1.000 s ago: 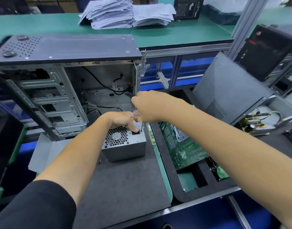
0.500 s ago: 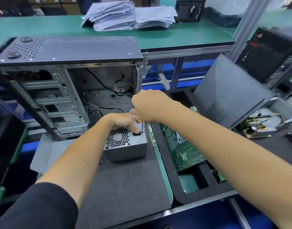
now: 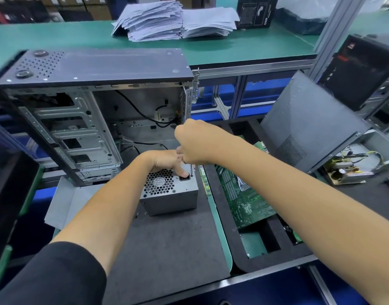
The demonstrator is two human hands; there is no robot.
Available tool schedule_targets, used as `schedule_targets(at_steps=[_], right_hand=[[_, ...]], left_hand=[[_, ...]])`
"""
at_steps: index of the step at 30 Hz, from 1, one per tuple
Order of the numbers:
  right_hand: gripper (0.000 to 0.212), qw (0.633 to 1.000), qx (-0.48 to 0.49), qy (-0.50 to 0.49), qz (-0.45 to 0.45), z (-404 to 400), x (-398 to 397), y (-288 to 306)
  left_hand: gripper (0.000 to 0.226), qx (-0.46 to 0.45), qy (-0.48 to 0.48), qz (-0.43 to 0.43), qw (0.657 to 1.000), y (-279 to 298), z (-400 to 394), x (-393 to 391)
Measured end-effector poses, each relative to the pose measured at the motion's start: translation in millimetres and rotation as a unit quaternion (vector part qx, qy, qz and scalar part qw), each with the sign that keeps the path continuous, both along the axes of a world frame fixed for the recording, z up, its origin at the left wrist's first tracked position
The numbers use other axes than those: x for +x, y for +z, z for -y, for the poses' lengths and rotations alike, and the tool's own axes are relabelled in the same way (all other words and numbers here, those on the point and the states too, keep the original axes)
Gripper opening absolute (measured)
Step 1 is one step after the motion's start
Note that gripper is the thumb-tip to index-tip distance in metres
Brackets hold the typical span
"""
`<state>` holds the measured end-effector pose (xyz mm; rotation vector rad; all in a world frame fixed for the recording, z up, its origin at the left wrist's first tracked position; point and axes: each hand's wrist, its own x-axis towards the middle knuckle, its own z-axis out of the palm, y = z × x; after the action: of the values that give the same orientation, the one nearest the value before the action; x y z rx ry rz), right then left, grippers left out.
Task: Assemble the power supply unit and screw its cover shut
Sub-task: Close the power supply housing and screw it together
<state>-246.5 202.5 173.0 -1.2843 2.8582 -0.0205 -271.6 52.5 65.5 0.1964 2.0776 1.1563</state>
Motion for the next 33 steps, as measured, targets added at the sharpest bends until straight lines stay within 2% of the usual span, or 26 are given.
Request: schedule_targets(at_steps=[4, 7, 10, 12, 14, 17, 20, 22, 25, 28, 33], right_hand=[[0.044, 1.000, -0.017, -0.004, 0.010, 7, -3, -4], [0.045, 0.998, -0.044, -0.006, 0.038, 14, -5, -7], [0.048, 0.991, -0.101, 0.000, 0.087, 24, -4, -10], [0.047, 0.989, -0.119, -0.008, 0.090, 35, 0, -15], [0.042, 0.990, -0.124, -0.020, 0.062, 48, 5, -20], [0.037, 0.989, -0.132, -0.003, 0.065, 72, 12, -24], [0.023, 0.989, -0.077, 0.015, 0.128, 90, 16, -37], [0.007, 0.990, -0.009, 0.015, 0.139, 96, 17, -53], [0.020, 0.988, 0.049, -0.014, 0.146, 97, 16, -72], [0.025, 0.983, 0.048, -0.031, 0.175, 94, 13, -81], [0.035, 0.977, 0.030, -0.037, 0.210, 86, 12, -82]], left_hand=[[0.043, 0.017, 0.015, -0.007, 1.000, 5, 1, 4], [0.047, -0.042, 0.015, -0.049, 0.998, 12, 4, 13], [0.035, -0.052, 0.009, -0.128, 0.990, 20, 16, 26], [0.021, -0.059, 0.042, -0.178, 0.981, 23, 31, 34], [0.005, -0.121, 0.089, -0.234, 0.961, 16, 53, 40], [0.017, -0.230, 0.165, -0.286, 0.916, 2, 81, 59], [0.021, -0.231, 0.249, -0.342, 0.877, -12, 93, 81], [0.019, -0.260, 0.277, -0.336, 0.862, -20, 96, 90], [0.022, -0.316, 0.217, -0.271, 0.883, -36, 94, 102], [0.021, -0.337, 0.157, -0.213, 0.904, -55, 87, 114], [0.022, -0.408, 0.151, -0.134, 0.890, -93, 67, 135]])
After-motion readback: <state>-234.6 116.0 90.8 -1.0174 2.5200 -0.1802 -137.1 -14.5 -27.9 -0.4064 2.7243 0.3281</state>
